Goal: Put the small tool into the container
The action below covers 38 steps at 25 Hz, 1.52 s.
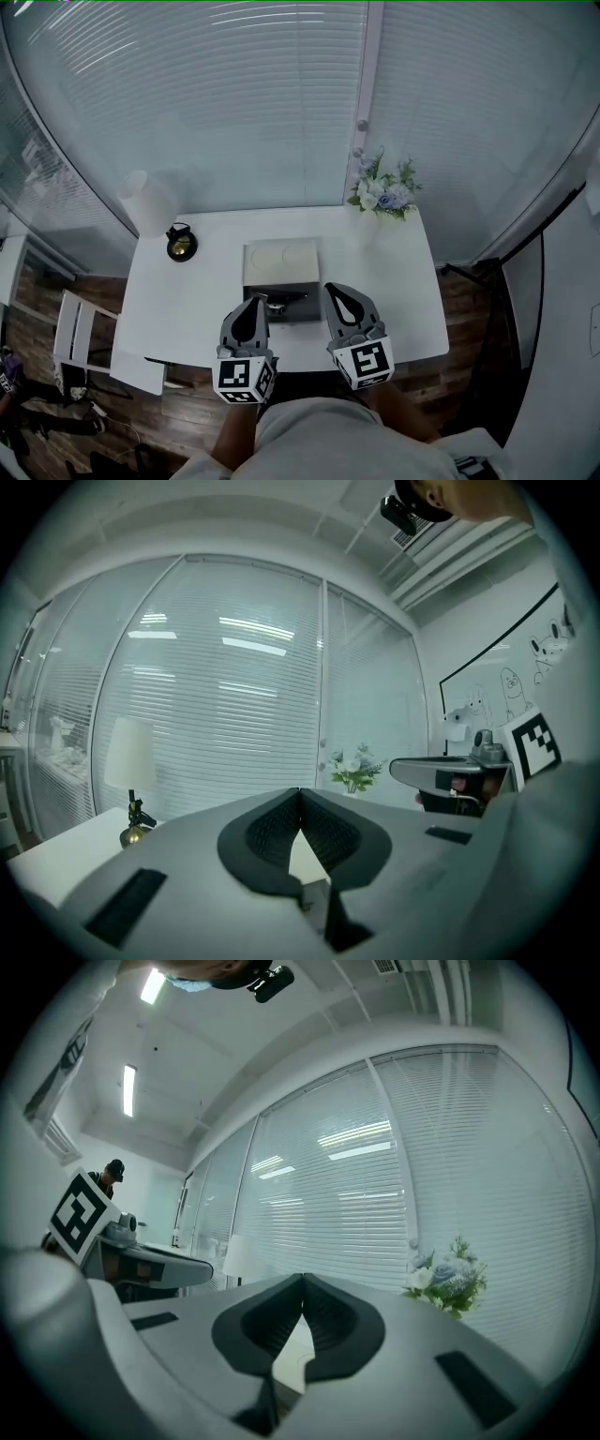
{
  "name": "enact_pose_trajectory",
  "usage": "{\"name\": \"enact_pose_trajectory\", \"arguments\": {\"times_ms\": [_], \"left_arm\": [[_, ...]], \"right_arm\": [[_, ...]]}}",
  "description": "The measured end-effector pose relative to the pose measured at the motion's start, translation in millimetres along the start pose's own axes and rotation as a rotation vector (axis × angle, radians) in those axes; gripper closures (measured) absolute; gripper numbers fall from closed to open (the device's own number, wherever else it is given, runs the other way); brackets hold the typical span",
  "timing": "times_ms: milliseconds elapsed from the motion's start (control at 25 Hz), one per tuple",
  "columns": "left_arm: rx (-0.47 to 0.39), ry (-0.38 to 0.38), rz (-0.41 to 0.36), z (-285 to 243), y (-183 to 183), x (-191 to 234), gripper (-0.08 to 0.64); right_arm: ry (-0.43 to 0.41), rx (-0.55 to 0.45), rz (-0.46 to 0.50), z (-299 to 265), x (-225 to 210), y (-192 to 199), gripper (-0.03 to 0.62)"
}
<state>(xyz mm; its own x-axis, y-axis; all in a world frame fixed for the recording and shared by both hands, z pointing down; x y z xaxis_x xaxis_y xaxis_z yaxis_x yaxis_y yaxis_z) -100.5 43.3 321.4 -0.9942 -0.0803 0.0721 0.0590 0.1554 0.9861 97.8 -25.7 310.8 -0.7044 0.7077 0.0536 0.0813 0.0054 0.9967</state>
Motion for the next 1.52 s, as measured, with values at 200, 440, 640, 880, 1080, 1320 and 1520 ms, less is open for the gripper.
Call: {"name": "enact_pose_trajectory", "arguments": {"times_ms": [200,440,640,880,1080,1320,1520], "left_arm": [[-0.032,0.004,-0.016,-5.8,-11.6,2.6,0.537],[-0.02,0.02,-0.002,-10.6,-7.7,3.3,0.537],[-0.029,0.035,0.002,-16.5,-8.2,-1.1,0.537],[-0.027,0.016,0.007,-13.7,-5.7,2.4,0.537],[-0.032,0.008,0.005,-10.4,-5.9,1.6,0.537],[-0.021,0.005,0.007,-11.9,-2.8,-0.7,0.537],[-0.014,0.017,0.002,-10.7,-2.7,-4.2,0.537]], "right_arm": [[0.008,-0.032,0.02,-4.1,-4.5,-10.3,0.568],[0.028,-0.017,0.039,-5.3,-8.2,-10.3,0.568],[0.033,-0.015,0.043,-6.7,-12.5,-9.1,0.568],[0.016,-0.025,0.054,-7.5,-10.6,-10.5,0.568],[0.014,-0.02,0.053,-7.5,-10.5,-9.7,0.568],[-0.003,-0.02,0.064,-4.5,-12.7,-8.0,0.568],[0.015,-0.013,0.041,-1.7,-13.7,-4.7,0.568]]}}
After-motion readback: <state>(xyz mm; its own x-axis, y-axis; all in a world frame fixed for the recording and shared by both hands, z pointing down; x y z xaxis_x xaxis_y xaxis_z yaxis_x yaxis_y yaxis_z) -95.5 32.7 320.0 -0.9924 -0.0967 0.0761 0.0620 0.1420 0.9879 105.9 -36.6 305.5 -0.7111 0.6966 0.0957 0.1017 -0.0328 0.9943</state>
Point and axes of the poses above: the fingertips, and each gripper's own axes: z backward along the fingers, x to its left, y out of its underside, the point moved 9 cm from there along z, backward along the fingers, and after that the axes turned 2 degrees about x, right-handed, at the moved point
